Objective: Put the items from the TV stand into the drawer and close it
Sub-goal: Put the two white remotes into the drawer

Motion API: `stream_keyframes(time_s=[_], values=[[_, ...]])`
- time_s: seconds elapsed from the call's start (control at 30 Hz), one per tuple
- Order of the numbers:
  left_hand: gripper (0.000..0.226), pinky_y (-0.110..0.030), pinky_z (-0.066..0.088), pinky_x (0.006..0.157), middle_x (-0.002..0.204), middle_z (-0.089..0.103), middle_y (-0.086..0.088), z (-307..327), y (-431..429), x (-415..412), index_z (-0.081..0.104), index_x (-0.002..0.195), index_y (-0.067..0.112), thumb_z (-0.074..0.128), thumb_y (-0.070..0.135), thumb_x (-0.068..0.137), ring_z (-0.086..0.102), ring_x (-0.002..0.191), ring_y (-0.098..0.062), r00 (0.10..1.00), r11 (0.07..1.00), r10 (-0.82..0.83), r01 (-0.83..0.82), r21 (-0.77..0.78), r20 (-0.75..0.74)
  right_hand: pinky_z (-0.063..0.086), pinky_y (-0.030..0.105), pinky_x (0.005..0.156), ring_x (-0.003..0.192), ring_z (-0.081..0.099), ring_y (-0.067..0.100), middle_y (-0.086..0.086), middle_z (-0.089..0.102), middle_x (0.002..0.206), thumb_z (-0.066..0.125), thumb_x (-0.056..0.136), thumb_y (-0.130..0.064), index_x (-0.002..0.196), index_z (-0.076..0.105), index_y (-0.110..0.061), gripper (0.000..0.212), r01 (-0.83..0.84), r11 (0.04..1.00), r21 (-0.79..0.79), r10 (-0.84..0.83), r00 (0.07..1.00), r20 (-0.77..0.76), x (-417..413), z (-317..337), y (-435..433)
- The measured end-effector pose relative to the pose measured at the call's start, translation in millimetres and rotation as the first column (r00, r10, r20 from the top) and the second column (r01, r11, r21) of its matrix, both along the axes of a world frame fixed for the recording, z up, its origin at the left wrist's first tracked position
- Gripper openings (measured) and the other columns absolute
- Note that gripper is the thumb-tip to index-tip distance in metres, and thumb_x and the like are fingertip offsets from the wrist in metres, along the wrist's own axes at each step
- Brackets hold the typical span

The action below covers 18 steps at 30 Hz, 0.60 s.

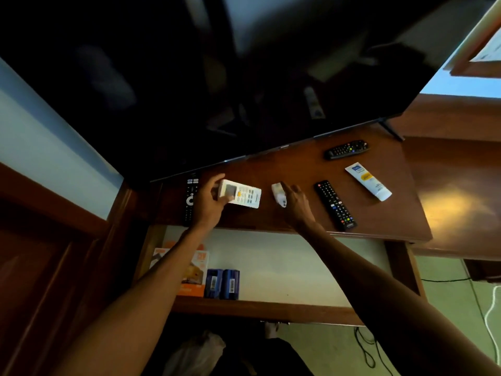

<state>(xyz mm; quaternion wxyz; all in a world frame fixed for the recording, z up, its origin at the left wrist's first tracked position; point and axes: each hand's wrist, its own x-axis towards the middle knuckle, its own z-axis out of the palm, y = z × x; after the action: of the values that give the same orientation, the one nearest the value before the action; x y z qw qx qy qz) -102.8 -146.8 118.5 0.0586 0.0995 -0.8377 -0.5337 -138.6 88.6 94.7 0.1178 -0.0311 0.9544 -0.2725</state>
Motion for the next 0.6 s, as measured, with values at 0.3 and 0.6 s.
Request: stream_keyframes(time_s=[0.3,0.6], values=[[0.02,-0.017,0.055,0.068,0.095,0.071,-0.001,29,2,9,0.07,0.101,0.002,0.071,-0.002,0.082,0.067,0.08,0.001,0.97,0.961,-0.243,0.243,0.132,-0.023,0.054,0.044,0.088,0.107,0.059,0.034,0.018,0.048,0.132,0.073,0.081,-0.017,0.148,0.034,-0.024,0.078,0.044,0.997,-0.063,-0.053,0.986,-0.161,70,40,4],[0.021,-0.024,0.052,0.077,0.1,0.073,0.004,-46,13,80,0.075,0.103,0.014,0.074,0.011,0.082,0.068,0.093,-0.012,0.877,0.9,-0.434,0.434,0.047,0.204,0.053,0.041,0.085,0.105,0.059,0.032,0.013,0.051,0.132,0.067,0.087,-0.027,0.147,0.037,-0.024,0.067,0.0,0.999,-0.04,0.0,1.0,-0.007,165,-10,15]])
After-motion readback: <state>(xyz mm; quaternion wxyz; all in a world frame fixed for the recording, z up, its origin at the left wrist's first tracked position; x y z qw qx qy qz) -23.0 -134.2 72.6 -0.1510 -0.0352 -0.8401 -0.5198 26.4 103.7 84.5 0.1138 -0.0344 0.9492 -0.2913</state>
